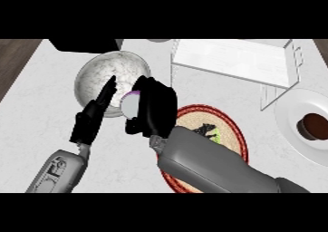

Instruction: Pick the can from the placemat and place it in the tiered shelf

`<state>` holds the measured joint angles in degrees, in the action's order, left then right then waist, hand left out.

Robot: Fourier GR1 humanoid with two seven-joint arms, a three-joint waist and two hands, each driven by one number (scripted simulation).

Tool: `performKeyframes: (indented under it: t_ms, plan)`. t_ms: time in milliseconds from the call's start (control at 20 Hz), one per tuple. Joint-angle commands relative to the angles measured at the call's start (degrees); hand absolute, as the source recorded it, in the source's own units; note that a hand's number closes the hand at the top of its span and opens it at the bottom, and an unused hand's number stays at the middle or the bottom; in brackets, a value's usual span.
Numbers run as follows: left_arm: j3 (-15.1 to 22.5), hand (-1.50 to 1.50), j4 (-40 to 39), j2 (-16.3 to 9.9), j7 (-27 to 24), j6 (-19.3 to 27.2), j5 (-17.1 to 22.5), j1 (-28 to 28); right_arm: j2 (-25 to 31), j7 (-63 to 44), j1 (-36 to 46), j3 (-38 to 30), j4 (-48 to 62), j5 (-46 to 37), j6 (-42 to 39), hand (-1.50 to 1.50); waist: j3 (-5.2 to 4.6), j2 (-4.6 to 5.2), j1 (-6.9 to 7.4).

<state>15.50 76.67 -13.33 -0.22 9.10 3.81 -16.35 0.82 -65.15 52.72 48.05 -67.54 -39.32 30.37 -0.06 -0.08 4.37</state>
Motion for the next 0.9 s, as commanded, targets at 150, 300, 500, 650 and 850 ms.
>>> performKeyframes:
  t_ms: [150,300,500,650,850]
  plan:
    - [-0.77,0.00,0.04,0.03,0.20,0.87,-0.32,0.70,-0.78,-18.87,10.37,-3.04,-1.25,-6.69,5.52,1.50,-0.10,-0.79,-1.67]
    - [-1.24,0.00,0.02,-0.85,-0.89,0.69,-0.36,2.87,-0.77,-19.95,12.37,-5.24,0.65,-10.27,0.35,1.50,-0.12,-1.04,-3.01]
    - [-2.73,0.00,1.66,-1.38,1.01,-0.04,1.23,1.95,-0.78,-20.05,17.31,-9.89,3.58,-15.24,-1.79,1.50,-0.09,-1.24,-3.25]
    - [-2.28,0.00,1.17,-0.65,1.62,0.96,0.32,1.86,-0.78,-20.07,19.57,-13.03,5.44,-18.67,-2.69,1.50,-0.05,-1.04,-3.82]
    - [-1.44,0.00,1.74,-0.25,-0.31,0.82,-0.08,4.79,-0.78,-20.09,24.65,-18.49,7.06,-22.75,-9.11,1.50,-0.04,-1.20,-4.52]
